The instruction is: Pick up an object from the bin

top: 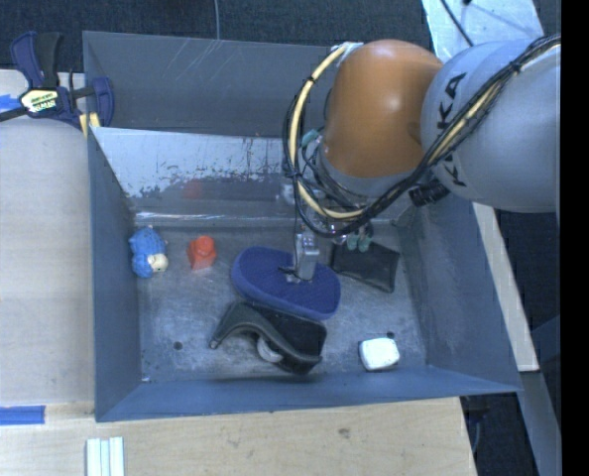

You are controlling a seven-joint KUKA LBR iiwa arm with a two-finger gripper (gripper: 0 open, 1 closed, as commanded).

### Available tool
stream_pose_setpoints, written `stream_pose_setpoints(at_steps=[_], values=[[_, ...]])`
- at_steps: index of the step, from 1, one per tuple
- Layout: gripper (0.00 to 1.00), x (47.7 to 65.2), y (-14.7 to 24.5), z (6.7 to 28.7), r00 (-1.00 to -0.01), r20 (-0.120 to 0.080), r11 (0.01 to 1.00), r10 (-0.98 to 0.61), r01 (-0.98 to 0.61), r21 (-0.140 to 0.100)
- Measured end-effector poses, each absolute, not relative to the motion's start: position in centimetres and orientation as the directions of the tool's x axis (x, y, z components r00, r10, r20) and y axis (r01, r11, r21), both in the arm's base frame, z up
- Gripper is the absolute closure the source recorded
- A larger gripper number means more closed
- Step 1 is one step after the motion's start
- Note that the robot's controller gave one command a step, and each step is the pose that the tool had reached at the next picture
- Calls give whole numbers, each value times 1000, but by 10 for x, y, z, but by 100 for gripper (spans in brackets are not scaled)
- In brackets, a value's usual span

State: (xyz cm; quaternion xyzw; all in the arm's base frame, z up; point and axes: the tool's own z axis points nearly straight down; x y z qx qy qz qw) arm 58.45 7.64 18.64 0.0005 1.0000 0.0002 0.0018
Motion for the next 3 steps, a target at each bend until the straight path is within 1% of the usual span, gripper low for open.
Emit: stream_pose_setpoints(at_steps=[1, 2, 3], values=[[0, 596, 136, 73, -824, -5, 824, -566, -566, -2], [100, 596, 137, 74, -826, -7, 826, -564, -564, 1], [100, 614, 132, 210, -837, -13, 837, -547, -547, -5]])
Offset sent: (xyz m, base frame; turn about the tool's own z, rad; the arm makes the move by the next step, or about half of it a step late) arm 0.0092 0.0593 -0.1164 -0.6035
